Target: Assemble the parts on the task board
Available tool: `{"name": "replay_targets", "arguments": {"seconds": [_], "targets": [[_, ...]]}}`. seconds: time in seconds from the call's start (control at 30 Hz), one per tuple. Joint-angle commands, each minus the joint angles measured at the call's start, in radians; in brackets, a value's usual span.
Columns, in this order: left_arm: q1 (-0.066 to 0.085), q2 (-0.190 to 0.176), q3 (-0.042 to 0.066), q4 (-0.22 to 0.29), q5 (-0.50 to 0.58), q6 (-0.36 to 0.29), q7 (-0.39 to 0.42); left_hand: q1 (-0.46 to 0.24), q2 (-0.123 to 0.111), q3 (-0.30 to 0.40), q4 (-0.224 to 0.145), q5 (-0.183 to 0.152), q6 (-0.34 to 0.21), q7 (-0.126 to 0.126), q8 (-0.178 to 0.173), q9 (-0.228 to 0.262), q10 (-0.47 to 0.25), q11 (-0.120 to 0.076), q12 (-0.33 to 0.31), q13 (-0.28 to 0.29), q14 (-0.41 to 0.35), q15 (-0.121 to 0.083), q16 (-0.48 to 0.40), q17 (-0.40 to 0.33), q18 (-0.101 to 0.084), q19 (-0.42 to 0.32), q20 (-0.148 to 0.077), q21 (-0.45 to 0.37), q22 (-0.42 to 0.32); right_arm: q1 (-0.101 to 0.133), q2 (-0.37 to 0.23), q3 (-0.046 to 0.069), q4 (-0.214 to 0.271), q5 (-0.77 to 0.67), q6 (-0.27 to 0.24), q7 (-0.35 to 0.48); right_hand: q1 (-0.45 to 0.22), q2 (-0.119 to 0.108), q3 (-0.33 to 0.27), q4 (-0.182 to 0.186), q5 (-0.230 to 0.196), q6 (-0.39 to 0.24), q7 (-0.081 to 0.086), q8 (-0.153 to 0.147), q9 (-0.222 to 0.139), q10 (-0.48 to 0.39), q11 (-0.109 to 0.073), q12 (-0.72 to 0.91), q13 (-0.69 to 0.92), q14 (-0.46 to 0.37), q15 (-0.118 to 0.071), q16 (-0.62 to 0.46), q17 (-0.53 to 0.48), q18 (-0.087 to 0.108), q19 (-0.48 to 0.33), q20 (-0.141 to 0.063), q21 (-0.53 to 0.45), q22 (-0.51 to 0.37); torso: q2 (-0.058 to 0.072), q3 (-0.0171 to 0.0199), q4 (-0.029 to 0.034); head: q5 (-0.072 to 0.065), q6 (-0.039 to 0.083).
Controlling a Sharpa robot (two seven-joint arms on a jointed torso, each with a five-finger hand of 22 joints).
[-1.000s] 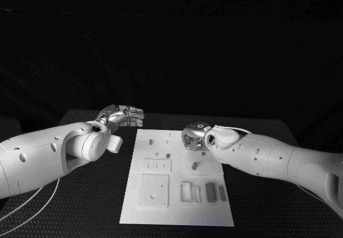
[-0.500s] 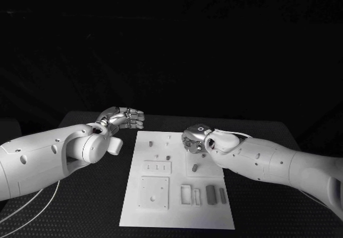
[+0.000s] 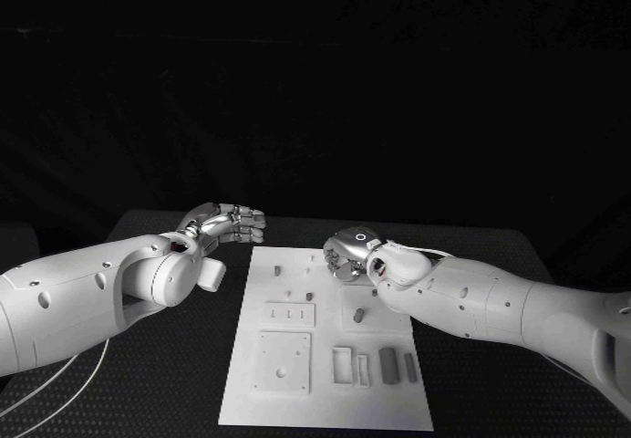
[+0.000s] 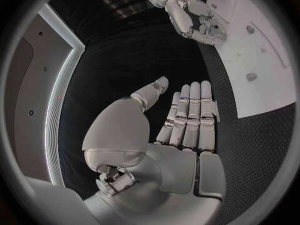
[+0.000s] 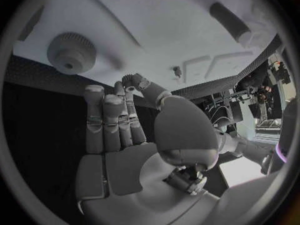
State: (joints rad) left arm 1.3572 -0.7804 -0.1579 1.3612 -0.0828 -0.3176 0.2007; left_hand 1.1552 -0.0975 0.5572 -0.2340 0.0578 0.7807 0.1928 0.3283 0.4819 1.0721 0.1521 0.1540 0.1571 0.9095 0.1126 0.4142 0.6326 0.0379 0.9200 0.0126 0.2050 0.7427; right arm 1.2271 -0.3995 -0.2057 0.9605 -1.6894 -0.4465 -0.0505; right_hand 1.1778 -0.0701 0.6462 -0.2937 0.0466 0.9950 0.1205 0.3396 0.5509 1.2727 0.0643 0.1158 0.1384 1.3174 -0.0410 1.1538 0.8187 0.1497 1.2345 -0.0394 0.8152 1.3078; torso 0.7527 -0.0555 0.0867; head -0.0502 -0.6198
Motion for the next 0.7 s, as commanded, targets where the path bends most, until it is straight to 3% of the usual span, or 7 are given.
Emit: {"name": "replay_targets", "arguments": {"seconds": [0.03,0.23,0.4,0.57,0.7], "targets": [[0.002,0.003,0.001,-0.001,-0.001,0.009,0.011,-0.007,-0.001,0.001,0.005,-0.004,-0.002,0.003,-0.005,-0.001,-0.003,0.000,-0.004,-0.001,-0.001,0.002,-0.006,0.002,0.005,-0.003,0.001,-0.006,0.002,0.003,0.014,0.000,-0.010,-0.038,-0.053,-0.025,0.001,0.002,0.007,0.002,0.001,0.007,-0.002,0.004,-0.002,0.045,-0.011,0.002,-0.002,-0.011,-0.018,0.005,0.001,0.112,0.002,-0.005,0.006,0.023,0.002,-0.0005,0.0020,0.001,0.005],[0.002,0.009,0.001,-0.004,-0.001,0.011,0.011,-0.007,-0.001,0.001,0.005,-0.004,-0.002,0.004,-0.005,-0.001,-0.003,0.000,-0.004,-0.001,-0.001,0.002,-0.007,0.002,0.005,-0.003,0.001,-0.006,0.002,0.006,0.045,0.000,-0.033,-0.047,-0.063,-0.033,0.001,0.001,0.008,0.002,0.001,0.008,-0.002,0.005,-0.001,0.047,-0.011,0.002,-0.001,-0.011,-0.018,0.006,0.001,0.112,0.002,-0.005,0.007,0.023,0.002,-0.0022,0.0031,0.000,0.013],[0.002,0.013,0.001,-0.006,-0.001,0.011,0.012,-0.007,-0.001,0.001,0.005,-0.004,-0.002,0.004,-0.005,0.000,-0.003,0.000,-0.004,0.000,-0.001,0.002,-0.007,0.003,0.006,-0.004,0.001,-0.006,0.002,0.006,0.079,0.000,-0.069,-0.052,-0.084,-0.046,0.000,0.000,0.008,0.002,0.001,0.008,-0.002,0.005,-0.001,0.047,-0.011,0.002,-0.001,-0.011,-0.018,0.006,0.000,0.112,0.002,-0.005,0.008,0.023,0.003,-0.0014,0.0036,0.001,0.018],[0.002,0.011,0.002,-0.001,-0.001,0.009,0.012,-0.007,-0.001,0.001,0.005,-0.004,-0.002,0.004,-0.005,0.000,-0.003,0.000,-0.004,0.000,-0.001,0.002,-0.008,0.003,0.006,-0.004,0.002,-0.006,0.002,0.006,0.095,0.000,-0.087,-0.064,-0.100,-0.059,0.000,-0.001,0.009,0.002,0.001,0.008,-0.002,0.005,-0.001,0.047,-0.011,0.001,0.000,-0.011,-0.018,0.007,0.000,0.112,0.002,-0.005,0.009,0.023,0.006,-0.0033,0.0051,0.006,0.025],[0.005,0.010,0.003,0.003,-0.001,0.008,0.012,-0.007,-0.001,0.001,0.005,-0.004,-0.002,0.004,-0.005,0.000,-0.003,0.000,-0.005,0.000,-0.001,0.002,-0.008,0.003,0.006,-0.004,0.002,-0.007,0.002,0.006,0.103,0.000,-0.096,-0.064,-0.102,-0.059,0.000,-0.001,0.009,0.002,0.001,0.008,-0.002,0.005,-0.001,0.047,-0.011,0.001,0.000,-0.011,-0.018,0.007,0.000,0.112,0.002,-0.004,0.009,0.023,0.010,-0.0061,0.0101,0.004,0.028]]}}
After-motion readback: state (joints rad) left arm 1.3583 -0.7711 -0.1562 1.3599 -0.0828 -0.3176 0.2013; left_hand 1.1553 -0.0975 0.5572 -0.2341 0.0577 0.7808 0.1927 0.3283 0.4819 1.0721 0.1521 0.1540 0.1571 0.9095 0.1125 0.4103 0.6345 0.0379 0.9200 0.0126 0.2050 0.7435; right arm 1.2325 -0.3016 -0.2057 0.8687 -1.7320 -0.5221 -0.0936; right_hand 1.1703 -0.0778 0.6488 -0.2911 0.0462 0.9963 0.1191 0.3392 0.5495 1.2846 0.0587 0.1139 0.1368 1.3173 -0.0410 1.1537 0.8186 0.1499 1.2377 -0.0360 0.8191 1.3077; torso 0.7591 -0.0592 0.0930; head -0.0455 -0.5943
